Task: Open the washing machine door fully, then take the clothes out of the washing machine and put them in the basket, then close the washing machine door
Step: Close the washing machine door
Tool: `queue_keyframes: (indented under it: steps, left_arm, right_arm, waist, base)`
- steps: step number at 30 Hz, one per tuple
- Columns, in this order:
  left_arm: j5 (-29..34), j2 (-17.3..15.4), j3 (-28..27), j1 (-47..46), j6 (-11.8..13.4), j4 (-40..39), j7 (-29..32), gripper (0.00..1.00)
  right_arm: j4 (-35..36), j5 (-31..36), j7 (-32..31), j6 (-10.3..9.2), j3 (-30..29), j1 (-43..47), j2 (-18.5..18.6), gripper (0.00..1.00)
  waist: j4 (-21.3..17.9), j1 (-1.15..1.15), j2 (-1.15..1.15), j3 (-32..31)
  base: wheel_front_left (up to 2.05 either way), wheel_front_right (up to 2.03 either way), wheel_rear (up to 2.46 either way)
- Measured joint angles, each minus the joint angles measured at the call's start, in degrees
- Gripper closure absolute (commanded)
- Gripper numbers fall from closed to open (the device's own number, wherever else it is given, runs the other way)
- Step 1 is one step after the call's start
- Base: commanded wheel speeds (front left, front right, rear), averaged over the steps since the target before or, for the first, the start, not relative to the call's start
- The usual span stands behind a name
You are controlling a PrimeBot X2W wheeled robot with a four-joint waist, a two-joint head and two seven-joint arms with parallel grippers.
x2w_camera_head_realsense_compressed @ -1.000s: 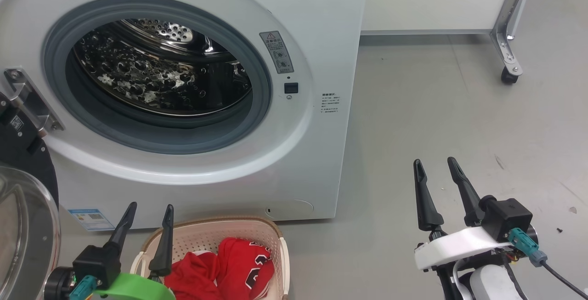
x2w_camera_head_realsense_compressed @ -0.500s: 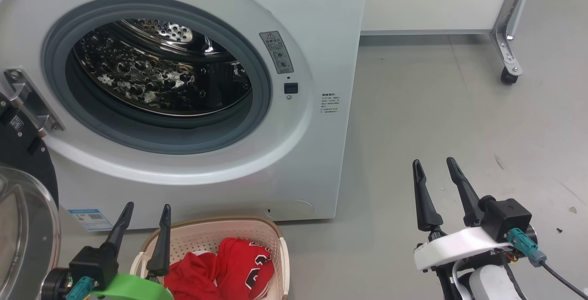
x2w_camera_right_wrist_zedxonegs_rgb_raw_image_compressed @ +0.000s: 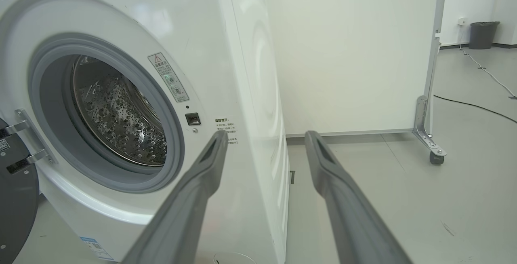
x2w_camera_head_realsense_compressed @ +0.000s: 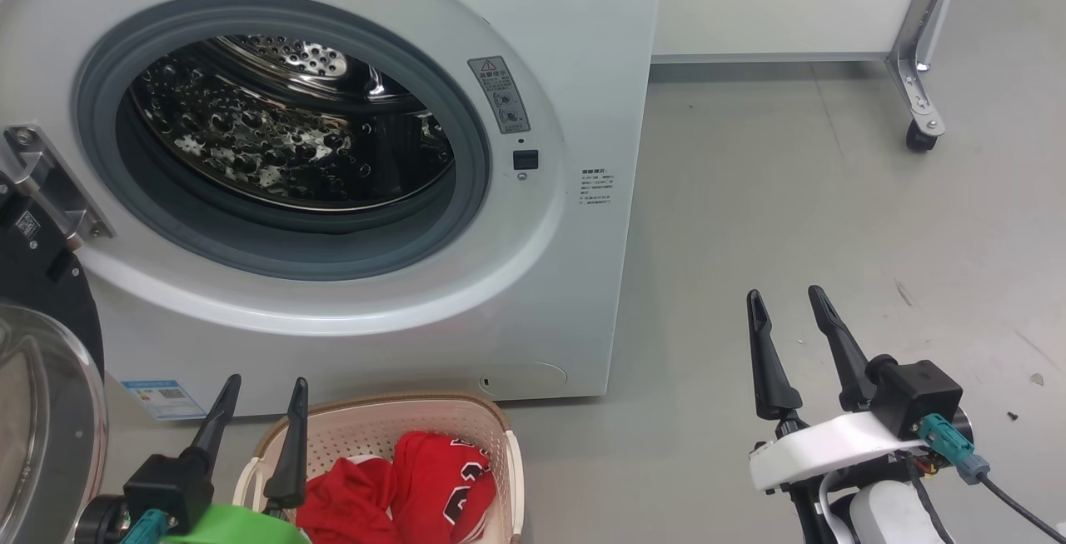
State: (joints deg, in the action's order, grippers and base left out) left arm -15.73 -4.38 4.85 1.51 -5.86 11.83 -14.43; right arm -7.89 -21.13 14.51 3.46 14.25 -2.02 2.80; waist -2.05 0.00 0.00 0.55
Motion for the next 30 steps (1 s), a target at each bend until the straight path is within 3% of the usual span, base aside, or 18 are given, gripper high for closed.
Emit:
queue_keyframes:
  steps: [30]
  left_arm:
    - [-0.9, 0.3, -0.1, 0.2, 0.0, -0.5, 0.0, 0.00]
  right_arm:
    - [0.0, 0.1, 0.0, 0.01, 0.2, 0.0, 0.0, 0.00]
  waist:
    - [0.2, 0.00, 0.00, 1.1]
  base:
    - [-0.40, 0.40, 0.00]
